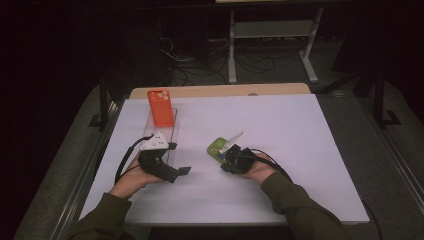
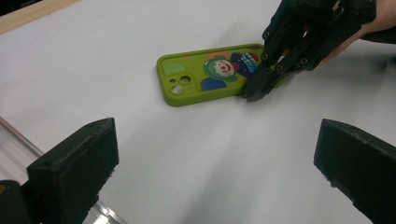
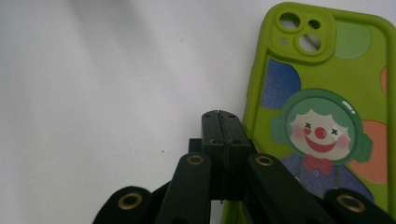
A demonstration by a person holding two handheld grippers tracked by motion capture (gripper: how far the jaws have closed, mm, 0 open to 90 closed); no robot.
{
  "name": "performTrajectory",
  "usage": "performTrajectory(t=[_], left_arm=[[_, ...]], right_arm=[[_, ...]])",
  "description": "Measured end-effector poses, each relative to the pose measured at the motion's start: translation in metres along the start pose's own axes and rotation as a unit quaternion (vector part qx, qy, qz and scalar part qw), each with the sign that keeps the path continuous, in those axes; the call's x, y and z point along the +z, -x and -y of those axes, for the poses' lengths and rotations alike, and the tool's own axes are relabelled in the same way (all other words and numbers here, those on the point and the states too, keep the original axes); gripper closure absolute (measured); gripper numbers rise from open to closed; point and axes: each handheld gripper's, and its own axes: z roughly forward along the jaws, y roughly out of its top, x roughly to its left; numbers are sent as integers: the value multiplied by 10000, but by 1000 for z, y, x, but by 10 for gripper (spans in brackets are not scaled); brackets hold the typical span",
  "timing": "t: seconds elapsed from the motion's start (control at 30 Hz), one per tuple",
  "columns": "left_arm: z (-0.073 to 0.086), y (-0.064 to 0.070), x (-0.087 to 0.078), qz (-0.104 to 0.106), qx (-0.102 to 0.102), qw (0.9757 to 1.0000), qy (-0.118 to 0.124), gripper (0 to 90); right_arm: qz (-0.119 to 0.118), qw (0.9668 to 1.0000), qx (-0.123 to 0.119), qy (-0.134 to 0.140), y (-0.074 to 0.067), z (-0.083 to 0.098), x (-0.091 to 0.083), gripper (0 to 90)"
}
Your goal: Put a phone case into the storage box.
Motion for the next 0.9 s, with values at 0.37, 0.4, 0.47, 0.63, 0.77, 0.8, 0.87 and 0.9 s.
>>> performTrajectory(t=[0.37,0.4,0.47,0.63,0.77,0.8,0.87,0.9], left_arm=[[-1,1,2,43,99,9999,-89,0],[-1,1,2,42,105,9999,-93,0],[-1,1,3,57,95,9999,-62,0],[-1,2,4,78,91,9999,-60,0],[-1,3,4,73,41,10000,-18,0],[-1,3,4,71,39,10000,-14,0],[-2,3,4,69,35,10000,-2,0],[-2,3,4,66,35,10000,0,0]], right_arm=[[-90,9971,517,555,3,23,-28,698],[-87,9969,532,571,3,26,-31,682],[4,9963,538,667,4,32,-37,635],[207,9945,699,749,7,52,-52,504],[386,9921,904,778,9,70,-62,372],[454,9913,950,788,10,75,-64,351],[550,9901,1007,805,10,84,-69,278],[631,9894,1022,819,9,88,-71,245]])
